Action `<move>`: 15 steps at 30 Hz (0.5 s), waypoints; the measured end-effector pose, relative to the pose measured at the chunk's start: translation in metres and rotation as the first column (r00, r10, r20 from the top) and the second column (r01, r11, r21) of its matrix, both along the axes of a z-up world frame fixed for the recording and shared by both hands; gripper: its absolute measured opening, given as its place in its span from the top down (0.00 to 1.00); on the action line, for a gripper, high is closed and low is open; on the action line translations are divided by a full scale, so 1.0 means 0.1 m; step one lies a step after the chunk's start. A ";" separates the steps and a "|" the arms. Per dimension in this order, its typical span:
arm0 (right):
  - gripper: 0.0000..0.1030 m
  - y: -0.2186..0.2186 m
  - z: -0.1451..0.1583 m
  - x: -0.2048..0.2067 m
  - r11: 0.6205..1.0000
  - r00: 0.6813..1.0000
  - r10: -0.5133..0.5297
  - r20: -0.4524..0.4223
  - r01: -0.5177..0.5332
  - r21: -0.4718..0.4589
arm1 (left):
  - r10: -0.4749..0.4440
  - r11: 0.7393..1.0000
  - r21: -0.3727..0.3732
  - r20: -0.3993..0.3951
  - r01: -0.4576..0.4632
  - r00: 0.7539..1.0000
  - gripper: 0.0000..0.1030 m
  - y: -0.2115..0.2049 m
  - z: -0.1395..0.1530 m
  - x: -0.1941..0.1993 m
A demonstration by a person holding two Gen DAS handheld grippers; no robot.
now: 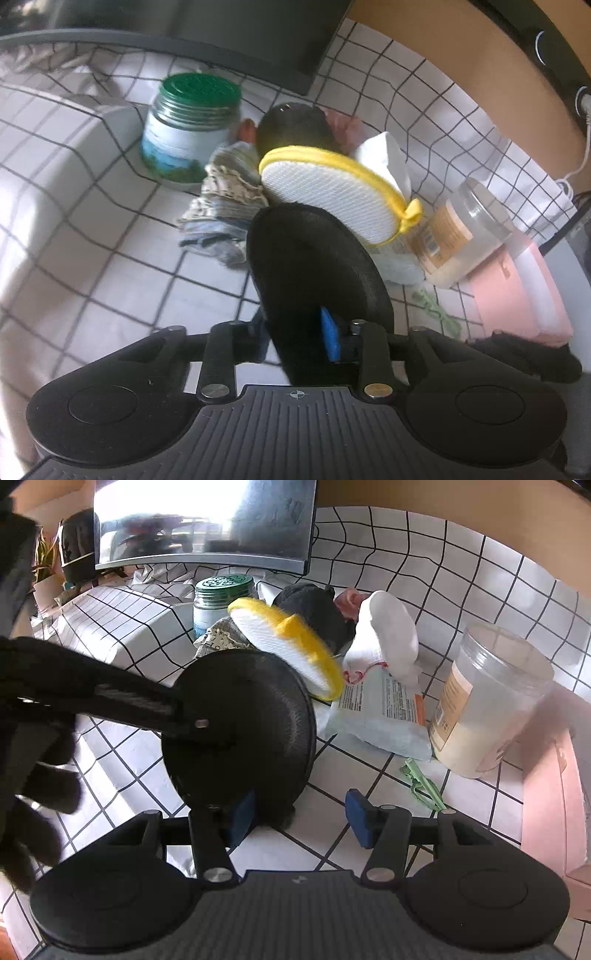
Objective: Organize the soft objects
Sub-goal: 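Grasp the black round pad with the left tool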
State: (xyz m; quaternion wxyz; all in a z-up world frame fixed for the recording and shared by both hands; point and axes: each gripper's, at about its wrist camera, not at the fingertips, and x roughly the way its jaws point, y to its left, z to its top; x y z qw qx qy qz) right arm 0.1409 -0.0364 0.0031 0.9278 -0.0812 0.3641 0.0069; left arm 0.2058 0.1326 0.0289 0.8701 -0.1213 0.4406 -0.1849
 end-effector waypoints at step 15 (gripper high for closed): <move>0.47 -0.07 0.00 -0.06 1.000 1.000 0.009 -0.001 -0.009 0.025 | 0.002 0.994 -0.112 -0.026 -0.005 1.000 0.79 0.08 0.03 -0.02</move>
